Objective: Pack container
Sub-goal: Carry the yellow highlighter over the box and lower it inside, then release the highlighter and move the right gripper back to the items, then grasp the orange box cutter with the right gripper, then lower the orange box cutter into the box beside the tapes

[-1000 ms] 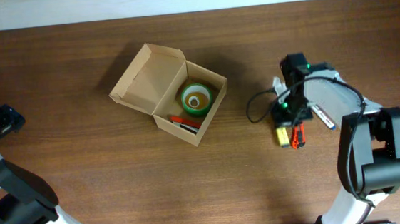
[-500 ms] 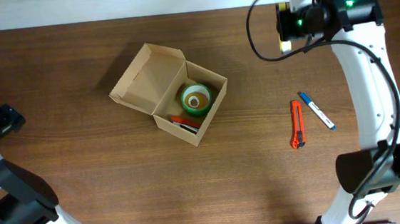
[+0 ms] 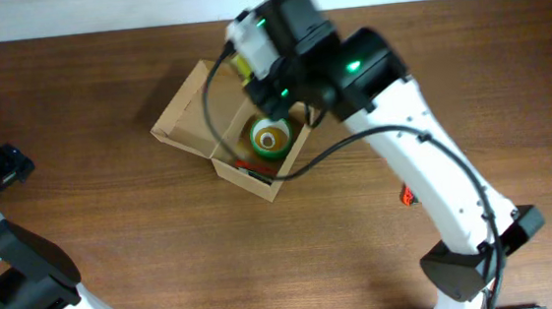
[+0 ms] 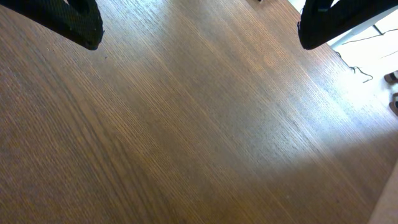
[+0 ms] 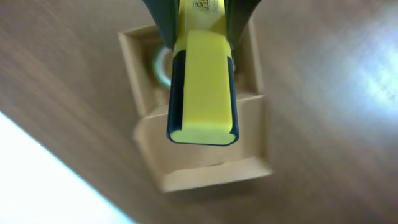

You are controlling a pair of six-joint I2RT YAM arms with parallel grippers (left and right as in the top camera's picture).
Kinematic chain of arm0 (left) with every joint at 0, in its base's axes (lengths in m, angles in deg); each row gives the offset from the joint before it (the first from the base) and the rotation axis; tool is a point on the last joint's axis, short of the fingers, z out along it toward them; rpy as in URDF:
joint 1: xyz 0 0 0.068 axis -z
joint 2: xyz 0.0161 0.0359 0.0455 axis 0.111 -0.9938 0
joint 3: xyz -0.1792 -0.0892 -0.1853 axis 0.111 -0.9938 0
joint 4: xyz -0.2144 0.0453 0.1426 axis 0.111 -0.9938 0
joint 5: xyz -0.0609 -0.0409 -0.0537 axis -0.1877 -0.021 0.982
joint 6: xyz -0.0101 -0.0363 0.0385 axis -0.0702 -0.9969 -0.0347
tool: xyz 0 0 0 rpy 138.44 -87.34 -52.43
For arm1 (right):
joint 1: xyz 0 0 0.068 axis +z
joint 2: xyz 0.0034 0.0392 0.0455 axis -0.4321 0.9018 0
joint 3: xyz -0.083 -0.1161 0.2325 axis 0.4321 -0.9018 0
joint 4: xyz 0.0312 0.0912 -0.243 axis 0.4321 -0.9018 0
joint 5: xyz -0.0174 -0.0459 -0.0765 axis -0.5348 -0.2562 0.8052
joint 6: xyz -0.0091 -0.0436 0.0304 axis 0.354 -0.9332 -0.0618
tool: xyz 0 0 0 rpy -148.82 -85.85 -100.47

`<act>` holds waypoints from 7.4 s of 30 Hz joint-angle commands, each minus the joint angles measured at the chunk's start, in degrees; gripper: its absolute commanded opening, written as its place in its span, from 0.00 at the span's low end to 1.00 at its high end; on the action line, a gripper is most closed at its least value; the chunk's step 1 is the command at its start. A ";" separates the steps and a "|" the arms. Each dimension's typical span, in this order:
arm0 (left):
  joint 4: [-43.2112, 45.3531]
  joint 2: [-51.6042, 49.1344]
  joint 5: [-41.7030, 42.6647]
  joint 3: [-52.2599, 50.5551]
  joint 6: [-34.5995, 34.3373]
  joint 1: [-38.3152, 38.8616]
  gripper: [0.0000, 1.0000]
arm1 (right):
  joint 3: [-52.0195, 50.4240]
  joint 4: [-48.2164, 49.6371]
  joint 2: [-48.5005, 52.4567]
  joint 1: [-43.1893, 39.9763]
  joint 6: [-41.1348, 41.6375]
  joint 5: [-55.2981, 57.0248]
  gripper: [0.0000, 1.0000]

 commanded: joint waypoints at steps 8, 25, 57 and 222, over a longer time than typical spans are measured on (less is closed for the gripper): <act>0.00 1.46 -0.17 -0.28 0.68 -0.31 1.00 | -6.10 1.05 10.69 4.13 -0.61 1.62 0.04; 0.00 1.46 -0.17 -0.28 0.68 -0.31 1.00 | -11.15 0.66 16.46 3.89 -1.07 -0.70 0.04; 0.00 1.46 -0.17 -0.28 0.68 -0.31 1.00 | -14.49 3.13 19.98 4.20 -0.61 -4.66 0.34; 0.00 1.46 -0.17 -0.28 0.68 -0.31 1.00 | -16.26 -0.81 15.89 -1.90 80.39 2.23 0.04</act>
